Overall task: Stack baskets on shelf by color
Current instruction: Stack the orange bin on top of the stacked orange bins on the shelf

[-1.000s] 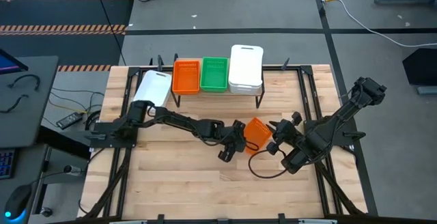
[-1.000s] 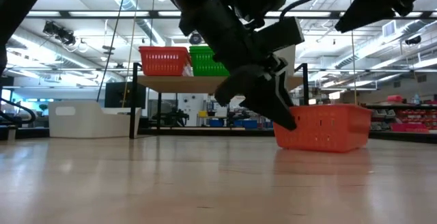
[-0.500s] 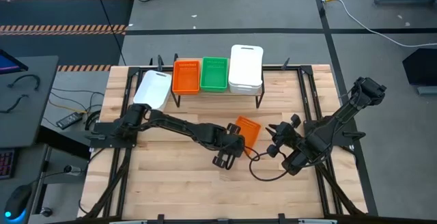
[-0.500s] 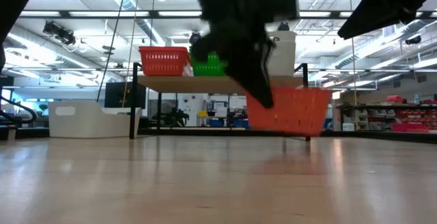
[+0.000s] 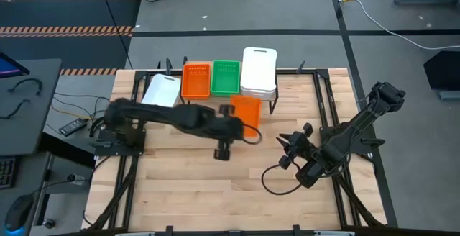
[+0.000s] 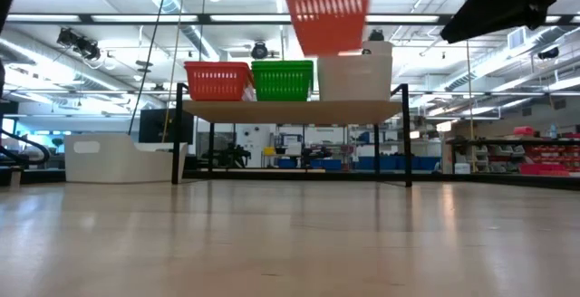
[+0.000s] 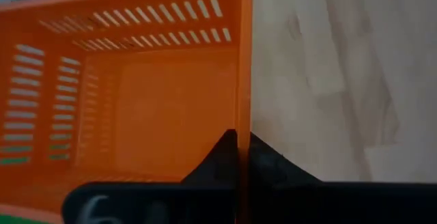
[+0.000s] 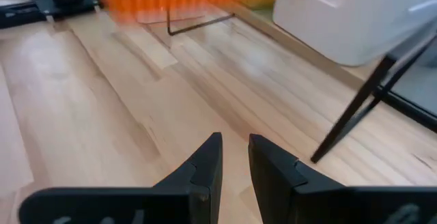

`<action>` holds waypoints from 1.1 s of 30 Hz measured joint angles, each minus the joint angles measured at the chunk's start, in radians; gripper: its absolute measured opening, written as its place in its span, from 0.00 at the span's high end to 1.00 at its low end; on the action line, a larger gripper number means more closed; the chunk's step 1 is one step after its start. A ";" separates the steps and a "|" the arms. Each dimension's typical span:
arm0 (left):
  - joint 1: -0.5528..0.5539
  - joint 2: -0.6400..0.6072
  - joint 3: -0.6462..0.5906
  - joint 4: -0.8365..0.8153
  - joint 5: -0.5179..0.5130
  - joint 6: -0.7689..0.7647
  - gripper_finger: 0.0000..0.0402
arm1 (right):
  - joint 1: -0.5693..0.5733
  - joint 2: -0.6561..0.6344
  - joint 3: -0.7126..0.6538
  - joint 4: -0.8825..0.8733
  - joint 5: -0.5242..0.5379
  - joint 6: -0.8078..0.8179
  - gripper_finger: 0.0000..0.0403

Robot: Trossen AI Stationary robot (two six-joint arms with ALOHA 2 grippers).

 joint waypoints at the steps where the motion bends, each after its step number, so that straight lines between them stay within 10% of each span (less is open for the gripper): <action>1: -0.002 -0.038 -0.008 -0.001 -0.010 -0.018 0.99 | 0.000 0.008 0.000 0.018 0.009 -0.011 0.81; 14: 0.022 -0.390 -0.016 -0.179 -0.130 -0.102 0.99 | -0.104 0.115 0.000 0.346 0.137 -0.401 0.81; 24: 0.235 -0.439 -0.016 -0.242 0.019 -0.020 0.99 | -0.371 0.076 0.000 0.922 -0.416 -1.155 0.81; 33: 0.449 -0.404 -0.018 -0.477 0.083 0.045 0.99 | -0.509 -0.071 0.000 0.957 -0.484 -1.320 0.81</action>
